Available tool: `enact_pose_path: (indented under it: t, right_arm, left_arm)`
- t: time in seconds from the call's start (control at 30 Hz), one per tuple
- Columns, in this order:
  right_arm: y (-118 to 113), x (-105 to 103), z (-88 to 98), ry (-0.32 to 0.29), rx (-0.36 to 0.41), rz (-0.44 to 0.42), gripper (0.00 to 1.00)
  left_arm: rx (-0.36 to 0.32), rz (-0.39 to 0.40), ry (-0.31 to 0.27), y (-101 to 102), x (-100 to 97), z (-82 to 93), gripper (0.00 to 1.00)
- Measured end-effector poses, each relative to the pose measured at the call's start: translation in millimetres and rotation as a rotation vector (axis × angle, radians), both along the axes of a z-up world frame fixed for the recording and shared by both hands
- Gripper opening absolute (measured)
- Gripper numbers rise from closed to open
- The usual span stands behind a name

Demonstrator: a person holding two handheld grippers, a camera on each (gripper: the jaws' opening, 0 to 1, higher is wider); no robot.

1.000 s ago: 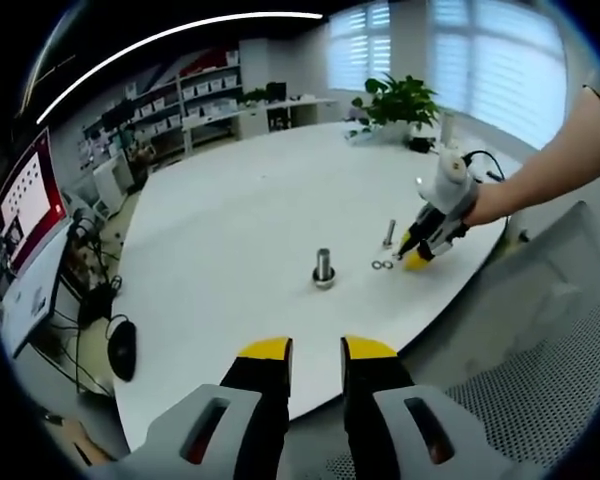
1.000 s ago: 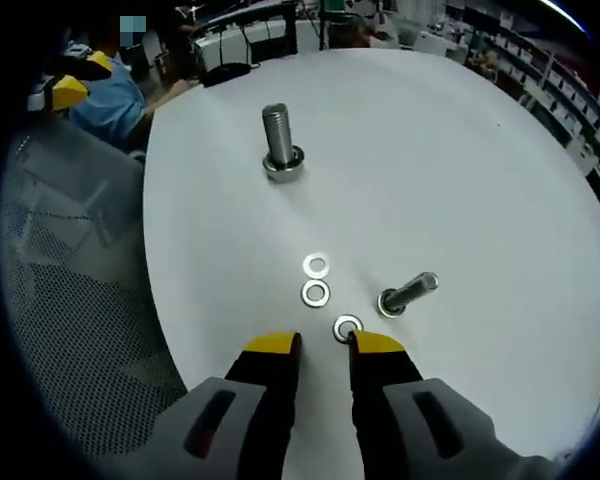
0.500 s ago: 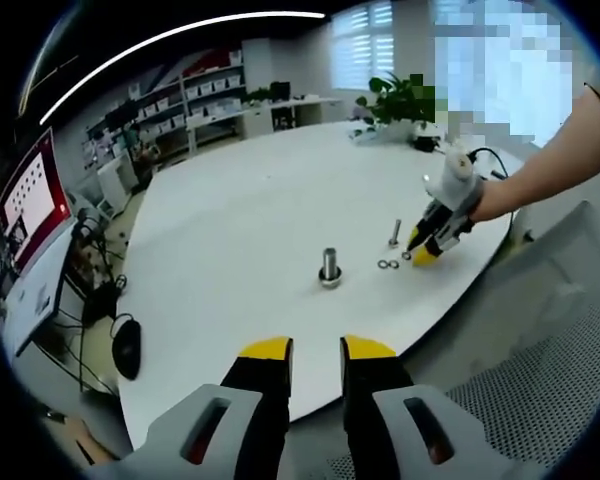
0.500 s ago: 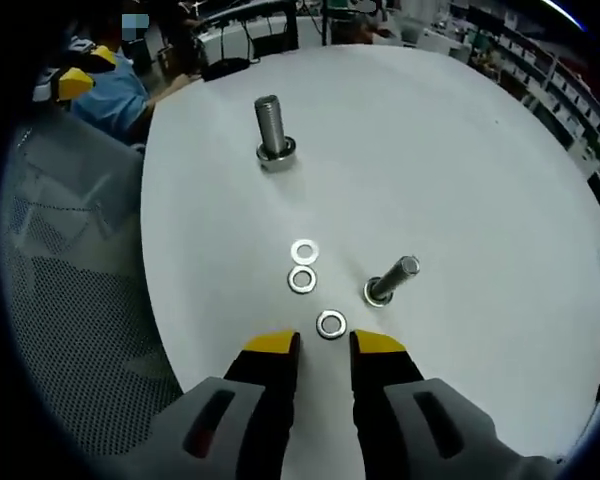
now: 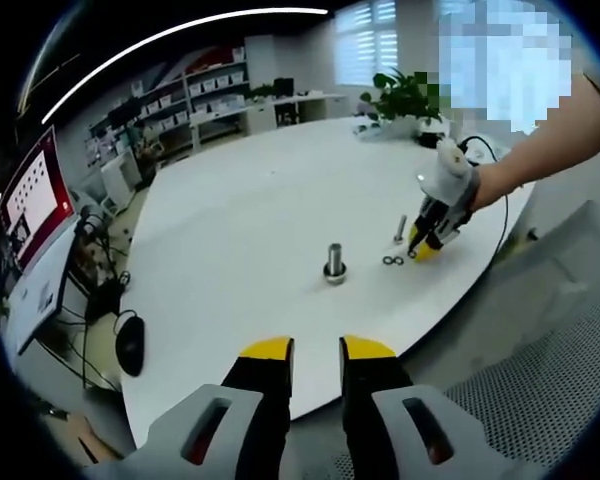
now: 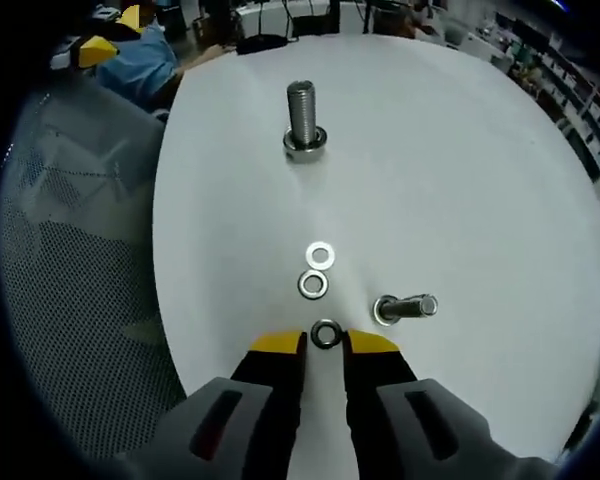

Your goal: Place the washer onto the threaded stud by aligning its center hole with the stud, sliding it down to the base, and recovering from edge contact or off-axis alignment until the washer reaches the visible bottom stop.

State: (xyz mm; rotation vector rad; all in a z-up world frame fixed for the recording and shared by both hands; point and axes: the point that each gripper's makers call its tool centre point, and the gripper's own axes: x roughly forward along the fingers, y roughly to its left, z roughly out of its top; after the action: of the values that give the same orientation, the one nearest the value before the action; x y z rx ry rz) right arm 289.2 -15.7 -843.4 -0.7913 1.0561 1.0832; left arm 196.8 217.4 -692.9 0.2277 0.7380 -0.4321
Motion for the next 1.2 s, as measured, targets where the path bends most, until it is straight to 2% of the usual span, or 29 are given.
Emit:
enact_pose_path:
  t: [0.33, 0.53, 0.6, 0.7, 0.77, 0.83, 0.93, 1.03, 1.07, 1.2]
  right_arm:
    - [2, 1, -2.6, 0.056, -0.219, 0.008, 0.14]
    - [0, 0, -2.2, 0.079, -0.263, -0.046, 0.14]
    - [1, -2, -1.9, 0.057, -0.265, -0.046, 0.14]
    - [1, -3, -2.1, 0.010, -0.257, -0.015, 0.15]
    - [3, -3, -0.4, -0.053, -0.226, 0.065, 0.14]
    - [3, -3, -0.1, -0.095, -0.183, 0.064, 0.14]
    - [1, -3, 0.7, -0.105, -0.107, 0.013, 0.14]
    - [-1, -2, 1.8, -0.081, -0.019, -0.067, 0.14]
    - [-3, -2, 2.0, -0.060, 0.005, -0.117, 0.14]
    - [-15, 4, 0.9, -0.040, 0.012, -0.201, 0.13]
  left_arm:
    - [0.005, 0.001, 0.005, 0, -0.3, -1.0, 0.16]
    - [0.008, -0.001, 0.005, 0, -0.7, -1.4, 0.15]
    - [0.007, -0.003, 0.003, 0, -0.8, -0.9, 0.15]
    - [0.008, -0.004, 0.003, 0, -0.8, -0.9, 0.15]
    - [0.008, -0.010, 0.008, 0, -1.5, -1.7, 0.15]
    - [0.012, -0.010, 0.011, 0, -1.8, -2.3, 0.15]
    - [0.009, -0.007, 0.003, 0, -0.9, -0.7, 0.15]
    - [0.011, -0.013, 0.010, 0, -1.5, -2.1, 0.15]
    - [0.015, -0.018, 0.014, -1, -2.2, -2.9, 0.15]
    - [0.015, -0.012, 0.012, 0, -1.2, -2.2, 0.15]
